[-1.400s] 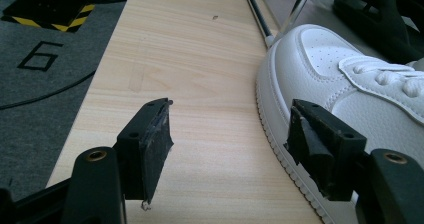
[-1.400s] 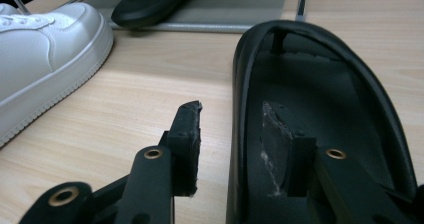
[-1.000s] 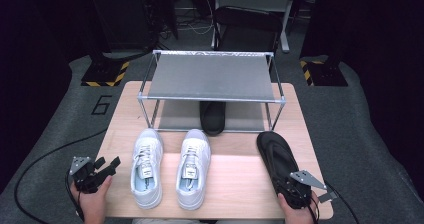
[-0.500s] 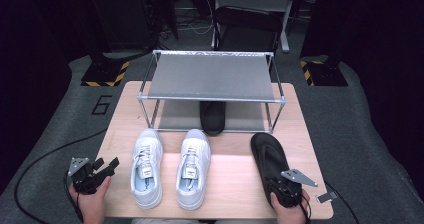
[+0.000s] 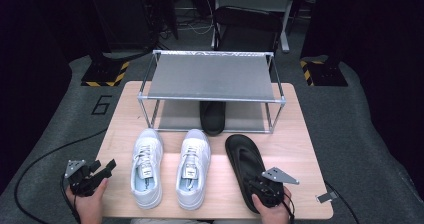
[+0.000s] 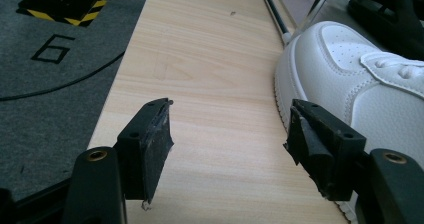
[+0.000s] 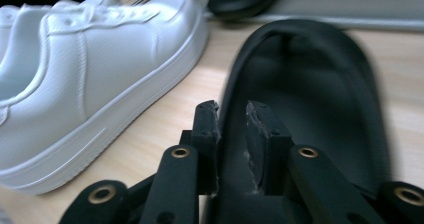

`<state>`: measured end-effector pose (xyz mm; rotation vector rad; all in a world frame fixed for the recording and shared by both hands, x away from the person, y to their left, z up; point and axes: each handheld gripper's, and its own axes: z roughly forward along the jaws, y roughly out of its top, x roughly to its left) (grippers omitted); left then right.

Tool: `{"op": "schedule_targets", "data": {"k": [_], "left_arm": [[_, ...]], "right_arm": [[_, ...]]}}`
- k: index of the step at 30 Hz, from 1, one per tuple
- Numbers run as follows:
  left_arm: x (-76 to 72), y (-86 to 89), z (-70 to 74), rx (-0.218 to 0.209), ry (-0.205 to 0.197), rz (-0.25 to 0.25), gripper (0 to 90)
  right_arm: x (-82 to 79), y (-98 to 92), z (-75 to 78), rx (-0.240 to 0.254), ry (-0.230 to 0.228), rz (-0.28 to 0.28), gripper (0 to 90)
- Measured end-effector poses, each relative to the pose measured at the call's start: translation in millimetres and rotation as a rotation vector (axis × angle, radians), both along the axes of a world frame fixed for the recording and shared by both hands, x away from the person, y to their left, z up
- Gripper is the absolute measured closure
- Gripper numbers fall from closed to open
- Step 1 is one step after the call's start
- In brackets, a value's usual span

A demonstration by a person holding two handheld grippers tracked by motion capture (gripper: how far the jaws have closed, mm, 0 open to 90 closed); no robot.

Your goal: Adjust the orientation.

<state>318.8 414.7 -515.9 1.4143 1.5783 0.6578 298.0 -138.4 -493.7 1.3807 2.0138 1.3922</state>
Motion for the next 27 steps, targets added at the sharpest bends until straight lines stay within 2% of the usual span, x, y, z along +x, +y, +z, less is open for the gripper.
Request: {"op": "schedule_targets", "data": {"k": [1,3,5,8,11,13,15,20,25,27], "left_arm": [[-0.9,0.6,0.2,0.000,-0.004,0.002,33.9],[-2.3,0.8,2.0,0.003,-0.016,0.004,33.9],[-3.1,0.6,2.9,0.002,-0.025,0.006,33.9],[-4.7,-1.3,3.0,0.000,-0.017,0.003,33.8],[-2.9,-2.2,3.7,0.000,-0.042,0.011,33.8],[-1.5,-2.3,4.0,0.000,-0.028,0.004,33.8],[0.0,-2.9,3.2,-0.003,-0.024,0.001,33.8],[2.4,-1.4,3.3,-0.007,-0.025,-0.001,33.8],[3.0,-2.8,3.8,-0.009,-0.028,-0.008,33.8],[3.3,-3.4,4.2,-0.006,-0.024,-0.012,33.8]], "right_arm": [[-0.9,-10.9,4.0,-0.004,-0.018,-0.044,71.7],[-1.7,-15.8,5.0,-0.009,-0.021,-0.065,70.1],[-2.7,-29.7,5.2,-0.035,-0.031,-0.135,68.2],[-3.5,-46.8,2.3,-0.029,-0.003,-0.189,63.8],[-1.6,-53.2,-3.9,-0.020,0.031,-0.193,62.2],[1.4,-53.6,-10.0,-0.007,0.078,-0.164,61.4],[4.1,-50.6,-17.6,-0.049,0.110,-0.156,60.2],[6.9,-47.2,-22.6,-0.079,0.130,-0.138,55.5],[4.6,-52.8,-24.7,-0.041,0.163,-0.143,50.6],[3.0,-57.1,-27.8,0.014,0.181,-0.141,50.7]]}}
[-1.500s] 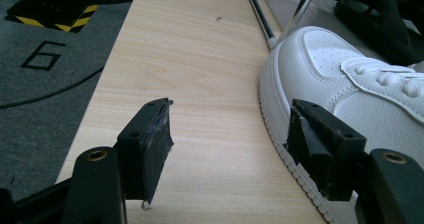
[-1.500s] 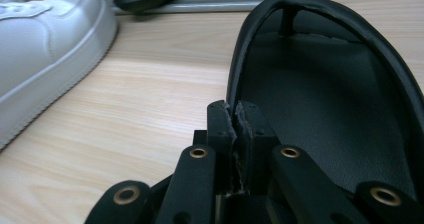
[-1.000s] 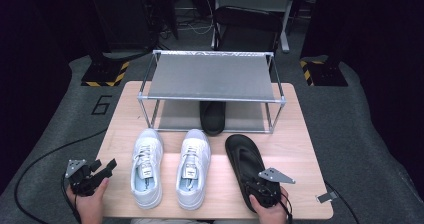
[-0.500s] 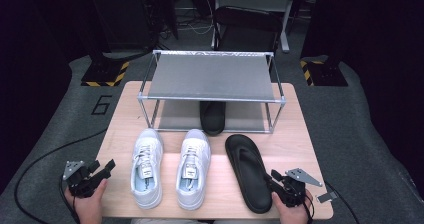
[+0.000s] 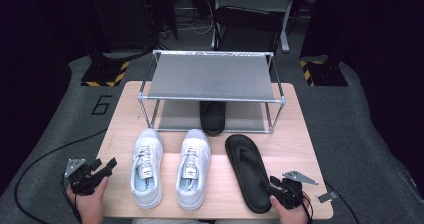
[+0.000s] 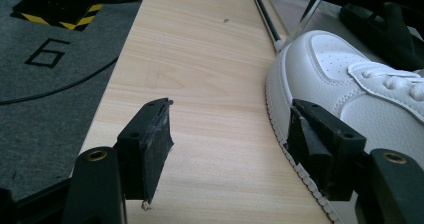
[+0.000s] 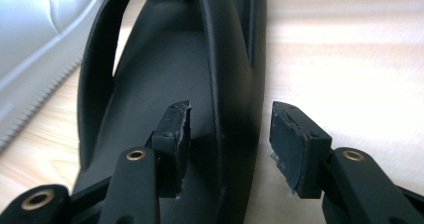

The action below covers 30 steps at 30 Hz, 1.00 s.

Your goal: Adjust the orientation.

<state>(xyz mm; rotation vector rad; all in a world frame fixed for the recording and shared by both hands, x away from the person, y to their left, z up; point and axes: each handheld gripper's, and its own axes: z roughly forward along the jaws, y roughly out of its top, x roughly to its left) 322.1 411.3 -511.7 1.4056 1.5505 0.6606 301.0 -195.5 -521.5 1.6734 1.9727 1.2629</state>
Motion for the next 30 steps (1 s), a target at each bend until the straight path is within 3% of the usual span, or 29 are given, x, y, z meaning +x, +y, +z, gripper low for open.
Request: {"op": "schedule_targets", "data": {"k": [2,6,14,22,30], "left_arm": [[0.6,-1.9,-0.1,-0.001,-0.007,0.003,33.8],[2.3,-3.5,0.3,0.004,-0.004,-0.003,33.8],[2.3,-2.7,-0.2,0.000,0.000,0.003,33.9],[-0.1,-1.0,0.6,0.002,-0.002,0.009,33.9],[-0.4,0.6,0.7,0.002,-0.010,0.015,34.0]], "right_arm": [[0.5,-3.5,-3.1,0.054,0.012,-0.003,50.8],[1.8,-10.6,-9.2,0.111,0.021,0.003,50.0],[3.5,-8.7,-12.0,0.171,0.039,0.012,51.4],[3.9,-11.1,-10.8,0.186,0.065,-0.001,56.7],[5.1,-15.7,-11.5,0.261,0.101,-0.032,63.5]]}}
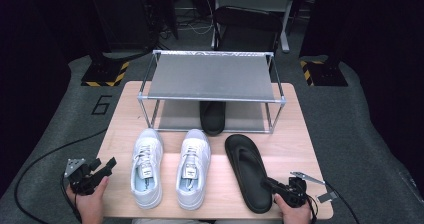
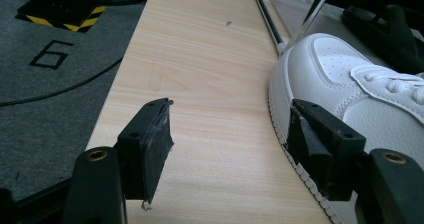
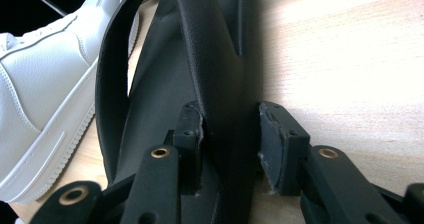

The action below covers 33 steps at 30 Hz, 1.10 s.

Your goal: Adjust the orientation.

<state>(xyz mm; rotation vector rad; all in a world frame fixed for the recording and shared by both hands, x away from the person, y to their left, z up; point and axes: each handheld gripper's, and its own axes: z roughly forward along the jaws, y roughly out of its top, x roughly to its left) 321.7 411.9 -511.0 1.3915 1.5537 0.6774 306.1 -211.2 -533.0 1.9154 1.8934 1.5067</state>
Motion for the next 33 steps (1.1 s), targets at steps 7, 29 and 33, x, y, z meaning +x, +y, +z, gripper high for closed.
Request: {"op": "schedule_targets", "data": {"k": [7,29,33], "left_arm": [[-1.1,1.0,1.1,0.001,0.003,-0.001,34.0],[-1.3,1.6,0.6,-0.003,-0.003,0.005,34.0],[-0.8,0.8,0.0,-0.004,-0.003,0.004,34.0]], "right_arm": [[-1.6,3.7,2.3,-0.016,-0.024,-0.016,64.9],[-6.5,-2.3,5.8,0.086,-0.053,-0.075,65.3],[-6.1,-3.2,7.1,0.090,-0.073,-0.094,65.3]]}}
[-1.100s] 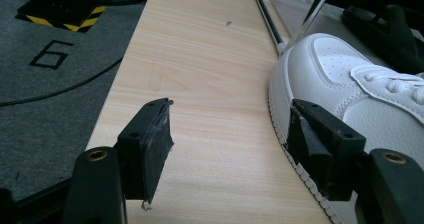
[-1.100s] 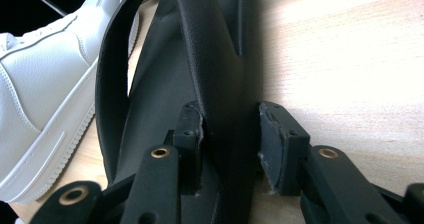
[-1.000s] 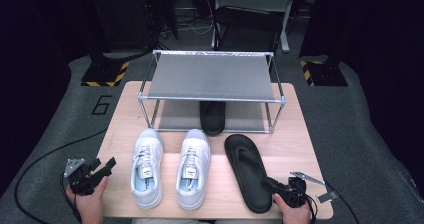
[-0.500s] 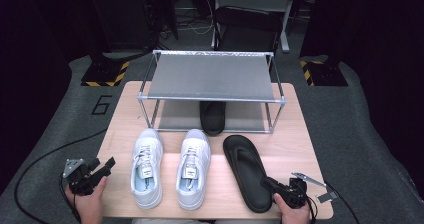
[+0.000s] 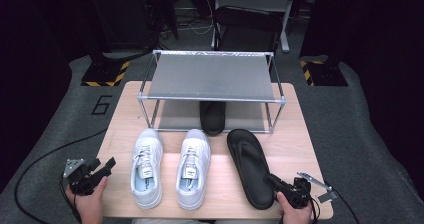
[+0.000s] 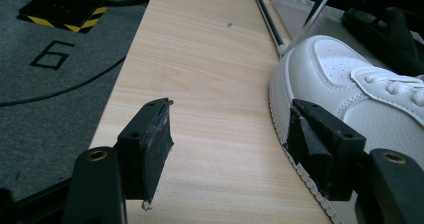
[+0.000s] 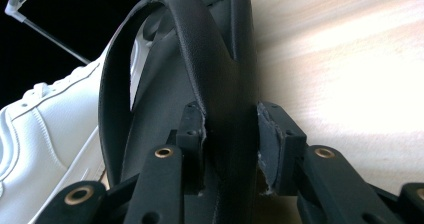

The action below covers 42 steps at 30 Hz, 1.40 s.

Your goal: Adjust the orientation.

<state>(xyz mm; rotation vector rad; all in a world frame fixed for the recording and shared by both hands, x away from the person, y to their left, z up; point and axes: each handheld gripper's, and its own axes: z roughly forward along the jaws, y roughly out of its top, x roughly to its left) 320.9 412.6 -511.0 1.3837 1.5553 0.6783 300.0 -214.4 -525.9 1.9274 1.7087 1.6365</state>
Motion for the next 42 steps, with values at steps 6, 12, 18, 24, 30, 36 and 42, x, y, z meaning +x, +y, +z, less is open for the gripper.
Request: {"op": "schedule_targets", "data": {"k": [6,12,18,24,30,36,42], "left_arm": [[-0.1,0.7,0.2,-0.002,0.010,-0.003,34.0],[1.8,0.1,-0.8,-0.003,0.005,-0.006,34.0],[2.9,0.4,-2.2,-0.004,0.008,-0.005,34.1],[4.7,3.5,-2.6,-0.003,0.008,-0.006,34.1],[2.8,5.6,-2.5,-0.013,0.007,-0.004,34.1],[-0.1,3.1,0.0,-0.008,-0.005,-0.006,34.1],[2.1,1.8,0.0,-0.010,0.003,-0.011,34.1]], "right_arm": [[5.1,0.3,1.7,-0.009,-0.014,-0.028,65.2],[11.9,1.7,4.4,-0.033,-0.026,-0.055,65.2],[20.8,4.6,7.5,-0.035,-0.036,-0.070,65.2],[33.9,4.9,12.7,-0.027,-0.042,-0.095,65.2],[53.4,3.5,17.9,-0.028,-0.052,-0.125,65.3],[74.2,5.6,23.5,-0.030,-0.060,-0.152,65.4],[89.0,9.4,24.9,-0.026,-0.055,-0.184,65.4]]}}
